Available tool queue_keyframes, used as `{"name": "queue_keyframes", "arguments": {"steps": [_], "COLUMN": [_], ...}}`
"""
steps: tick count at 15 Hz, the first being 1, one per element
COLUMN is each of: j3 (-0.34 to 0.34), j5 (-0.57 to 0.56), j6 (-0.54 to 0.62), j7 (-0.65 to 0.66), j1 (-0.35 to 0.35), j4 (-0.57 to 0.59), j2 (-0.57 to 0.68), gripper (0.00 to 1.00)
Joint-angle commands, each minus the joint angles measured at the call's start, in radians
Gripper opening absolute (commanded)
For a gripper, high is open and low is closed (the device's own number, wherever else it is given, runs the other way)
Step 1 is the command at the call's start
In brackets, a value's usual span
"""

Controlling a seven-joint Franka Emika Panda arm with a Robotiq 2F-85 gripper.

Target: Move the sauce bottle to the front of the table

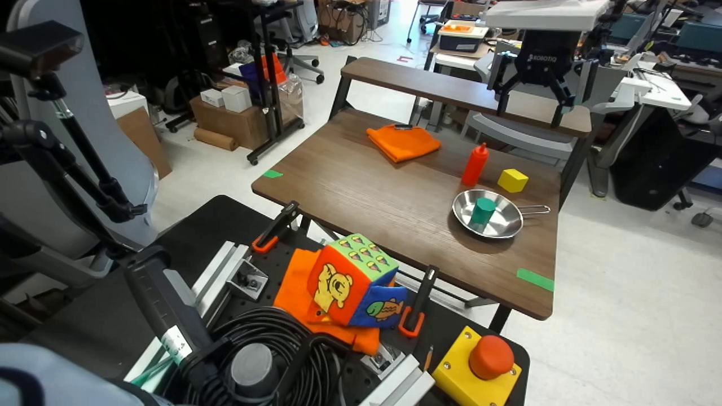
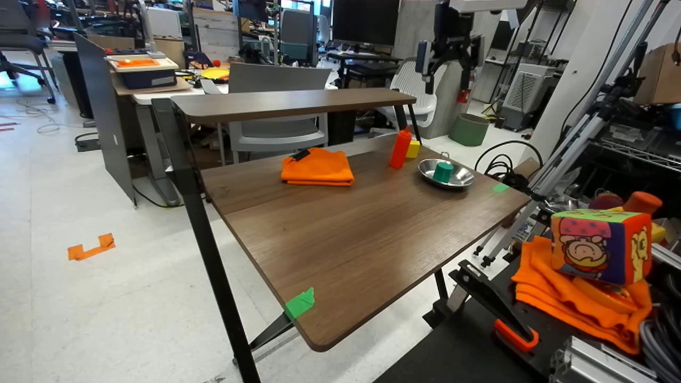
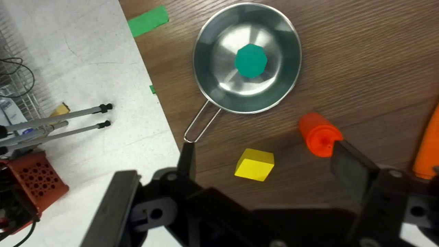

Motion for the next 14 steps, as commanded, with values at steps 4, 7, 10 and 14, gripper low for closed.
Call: {"name": "queue_keyframes", "arguments": {"steps": [4, 7, 10, 14], "j3": [0.007, 0.009, 0.007, -0.015], "j5": [0.029, 0.024, 0.019, -0.007], "j6": [-0.177, -0.243, -0.303, -0.387], "j7": [-0.068, -0.082, -0.1, -0.086], "j1": [0.041, 0.065, 0.083, 0.102], "j4": [0.401, 0.53, 0.629, 0.734], "j2": [0.297, 0.388, 0.464, 0.555], "gripper": [1.0, 1.0, 1.0, 1.0]}}
